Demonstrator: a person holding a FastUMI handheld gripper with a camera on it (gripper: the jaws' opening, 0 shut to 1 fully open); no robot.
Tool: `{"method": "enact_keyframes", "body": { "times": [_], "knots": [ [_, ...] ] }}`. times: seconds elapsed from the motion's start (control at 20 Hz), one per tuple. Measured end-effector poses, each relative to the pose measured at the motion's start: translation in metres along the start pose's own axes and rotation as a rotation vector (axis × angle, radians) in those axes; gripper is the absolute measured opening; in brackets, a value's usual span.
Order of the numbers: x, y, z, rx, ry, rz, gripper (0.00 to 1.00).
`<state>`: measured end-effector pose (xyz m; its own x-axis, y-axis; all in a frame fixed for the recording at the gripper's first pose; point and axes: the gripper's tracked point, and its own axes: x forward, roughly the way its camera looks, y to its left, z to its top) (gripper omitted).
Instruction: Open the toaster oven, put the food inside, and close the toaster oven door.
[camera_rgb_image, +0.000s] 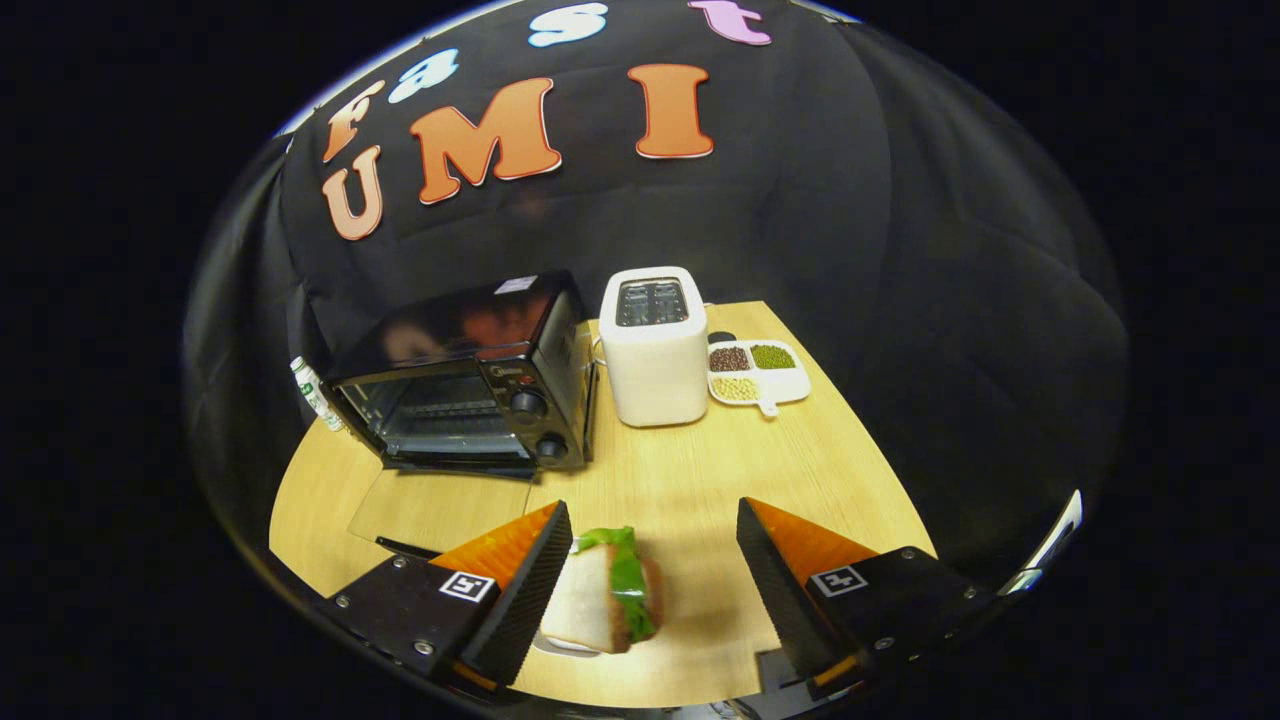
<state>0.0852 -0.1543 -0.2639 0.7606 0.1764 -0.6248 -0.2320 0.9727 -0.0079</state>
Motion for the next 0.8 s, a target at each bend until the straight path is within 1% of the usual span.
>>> {"method": "enact_keyframes", "body": {
  "times": [0.1, 0.25, 0.35, 0.6, 0.8],
  "knots": [
    [0.002, -0.012, -0.01, 0.003, 0.059, 0.038, 0.98],
    [0.006, -0.01, -0.024, 0.03, 0.15, 0.14, 0.98],
    [0.012, -0.011, -0.037, 0.029, 0.216, 0.189, 0.99],
    [0.023, 0.021, -0.068, 0.087, 0.387, 0.358, 0.99],
    [0.038, 0.036, -0.091, 0.054, 0.48, 0.4, 0.99]
  ]
}}
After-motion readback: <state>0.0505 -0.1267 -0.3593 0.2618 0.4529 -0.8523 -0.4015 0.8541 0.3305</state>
